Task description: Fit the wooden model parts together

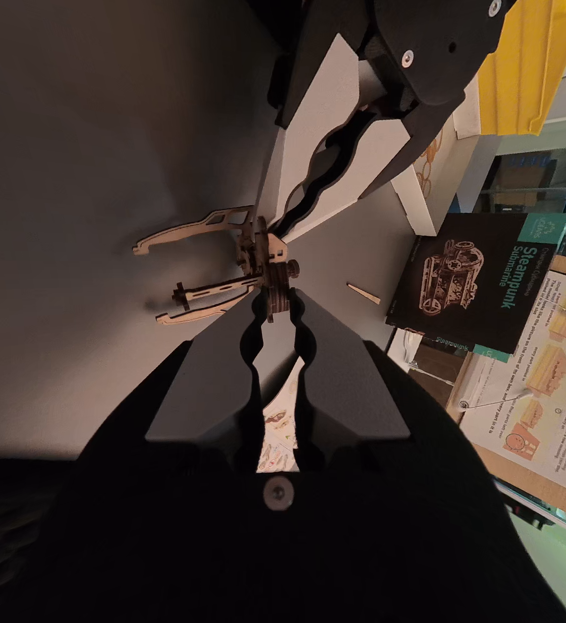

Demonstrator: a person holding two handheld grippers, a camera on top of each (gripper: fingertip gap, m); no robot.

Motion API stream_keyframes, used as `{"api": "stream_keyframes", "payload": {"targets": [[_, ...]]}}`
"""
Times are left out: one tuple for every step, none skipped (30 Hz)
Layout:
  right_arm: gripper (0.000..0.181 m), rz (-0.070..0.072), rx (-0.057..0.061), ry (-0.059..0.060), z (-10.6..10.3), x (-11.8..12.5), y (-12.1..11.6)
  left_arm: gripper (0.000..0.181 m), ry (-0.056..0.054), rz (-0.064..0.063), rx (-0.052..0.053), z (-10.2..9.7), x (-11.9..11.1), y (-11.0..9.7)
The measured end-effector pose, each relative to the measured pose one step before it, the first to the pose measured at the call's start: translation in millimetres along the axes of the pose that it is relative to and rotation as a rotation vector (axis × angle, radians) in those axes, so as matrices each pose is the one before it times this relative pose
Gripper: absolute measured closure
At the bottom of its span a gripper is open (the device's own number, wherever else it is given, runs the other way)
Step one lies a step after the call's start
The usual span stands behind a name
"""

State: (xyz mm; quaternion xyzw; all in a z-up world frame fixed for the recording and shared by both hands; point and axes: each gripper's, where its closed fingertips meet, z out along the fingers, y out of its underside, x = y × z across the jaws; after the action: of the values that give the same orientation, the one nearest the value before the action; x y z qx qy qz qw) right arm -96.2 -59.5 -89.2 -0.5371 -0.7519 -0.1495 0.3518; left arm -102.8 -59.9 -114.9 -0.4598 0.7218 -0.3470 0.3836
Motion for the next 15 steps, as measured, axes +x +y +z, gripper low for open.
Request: {"api": "stream_keyframes", "payload": {"targets": [[0.170, -0.0095, -0.0031, 0.0057, -0.02, 0.06, 0.34, 0.177, 0.0081, -0.0008, 0.0000, 0.07, 1.07, -0.01], [0.170, -0.0053, 0.0039, 0.0020, 0.84, -0.49, -1.20, 0.176, 0.0077, -0.0018, -0.0020, 0.12, 0.86, 0.34], [0.170, -0.0026, 0.0078, 0.0011, -0.26, -0.28, -1.56, 0.175, 0.0061, -0.0021, -0.0013, -0.10, 0.74, 0.37], [0.170, -0.0005, 0.0018, 0.0013, -0.19, -0.11, -0.23, 0.174, -0.0002, -0.0031, 0.0028, -0.50, -0.12, -0.39], [0.169, 0.0006, -0.0066, 0.0013, -0.26, 0.43, 0.62, 0.173, -0.0023, -0.0055, 0.0104, -1.23, -0.48, -1.53], [0.169, -0.0039, 0.0020, 0.0018, 0.06, 0.27, -0.48, 0.172, -0.0011, -0.0079, 0.0112, -1.99, -0.38, -1.52], [0.170, -0.0039, 0.0047, 0.0023, 0.01, 0.05, -1.01, 0.171, -0.0053, -0.0109, 0.0192, -2.77, -1.30, -2.45], [0.169, -0.0026, -0.0003, -0.0002, 0.52, -0.72, -2.02, 0.169, -0.0058, -0.0160, 0.0306, -3.49, -2.02, -4.01], [0.169, -0.0062, -0.0031, 0.0021, 0.74, -0.62, -0.45, 0.169, -0.0016, -0.0231, 0.0406, -4.38, -2.23, -5.81], [0.169, -0.0094, -0.0015, 0.0061, -0.37, -0.34, -0.75, 0.169, 0.0011, -0.0371, 0.0513, -4.77, -3.49, -7.81], [0.169, -0.0086, 0.0024, 0.0023, -0.39, -0.60, -1.14, 0.167, 0.0085, -0.0503, 0.0575, -5.06, -4.32, -8.89], [0.169, -0.0052, -0.0034, 0.0020, -0.07, -0.36, -0.58, 0.165, 0.0149, -0.0563, 0.0502, -4.74, -4.85, -7.75], [0.169, -0.0075, -0.0045, 0.0044, -0.05, -0.16, -0.36, 0.161, 0.0210, -0.0516, 0.0320, -3.71, -4.41, -4.72], [0.169, -0.0118, -0.0013, 0.0024, 0.02, -0.80, -0.71, 0.157, 0.0284, -0.0393, 0.0033, -2.22, -3.31, -0.34], [0.169, -0.0071, -0.0063, 0.0012, 0.29, -1.11, -0.06, 0.156, 0.0315, -0.0248, -0.0229, -0.97, -2.03, 4.09]]}}
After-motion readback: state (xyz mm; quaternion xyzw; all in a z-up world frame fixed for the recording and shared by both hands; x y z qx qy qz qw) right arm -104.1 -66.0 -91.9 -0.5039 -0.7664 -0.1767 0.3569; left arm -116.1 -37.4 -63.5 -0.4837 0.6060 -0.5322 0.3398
